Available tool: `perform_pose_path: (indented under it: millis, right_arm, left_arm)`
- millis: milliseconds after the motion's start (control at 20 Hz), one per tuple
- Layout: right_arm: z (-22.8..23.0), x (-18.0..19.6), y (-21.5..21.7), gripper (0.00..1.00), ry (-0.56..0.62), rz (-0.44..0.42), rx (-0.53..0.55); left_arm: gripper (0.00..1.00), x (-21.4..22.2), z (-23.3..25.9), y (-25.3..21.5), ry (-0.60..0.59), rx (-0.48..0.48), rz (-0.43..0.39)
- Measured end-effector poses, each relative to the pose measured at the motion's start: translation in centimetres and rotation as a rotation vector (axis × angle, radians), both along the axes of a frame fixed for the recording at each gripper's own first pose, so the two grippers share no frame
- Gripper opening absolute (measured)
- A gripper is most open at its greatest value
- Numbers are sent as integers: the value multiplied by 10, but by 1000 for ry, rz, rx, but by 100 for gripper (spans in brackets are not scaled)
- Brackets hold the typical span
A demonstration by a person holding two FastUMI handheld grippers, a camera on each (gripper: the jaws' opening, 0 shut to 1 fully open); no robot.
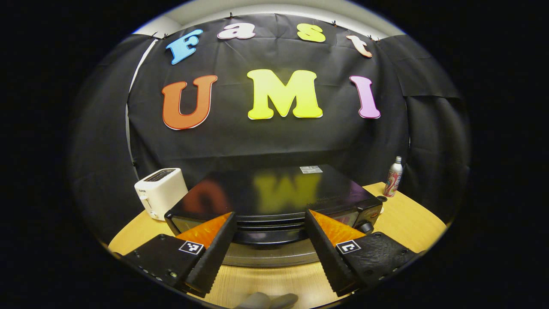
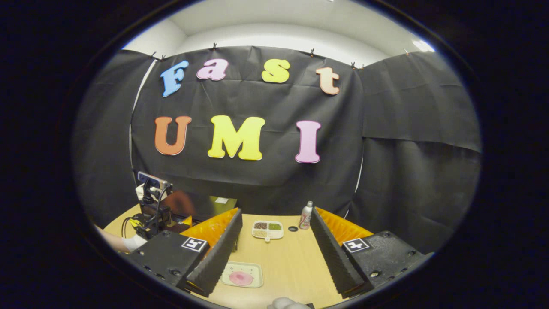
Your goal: Open the electric oven with the left hand, put the food in, and close the electric oven.
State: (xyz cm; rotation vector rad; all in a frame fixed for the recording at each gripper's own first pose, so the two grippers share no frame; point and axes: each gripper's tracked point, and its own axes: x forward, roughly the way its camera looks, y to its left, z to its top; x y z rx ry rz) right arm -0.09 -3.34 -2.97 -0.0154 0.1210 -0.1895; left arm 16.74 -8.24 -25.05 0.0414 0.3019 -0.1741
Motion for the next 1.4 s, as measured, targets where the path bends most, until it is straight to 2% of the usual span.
perform_pose_path:
  millis: [500, 1400]
  right_arm:
    - [-8, -11, 7, 100, 12, 35, 13]
    - [-26, -24, 13, 100, 48, 61, -15]
  left_arm:
    - [96, -41, -9, 4, 36, 4, 3]
    - [96, -120, -59, 13, 163, 30, 7]
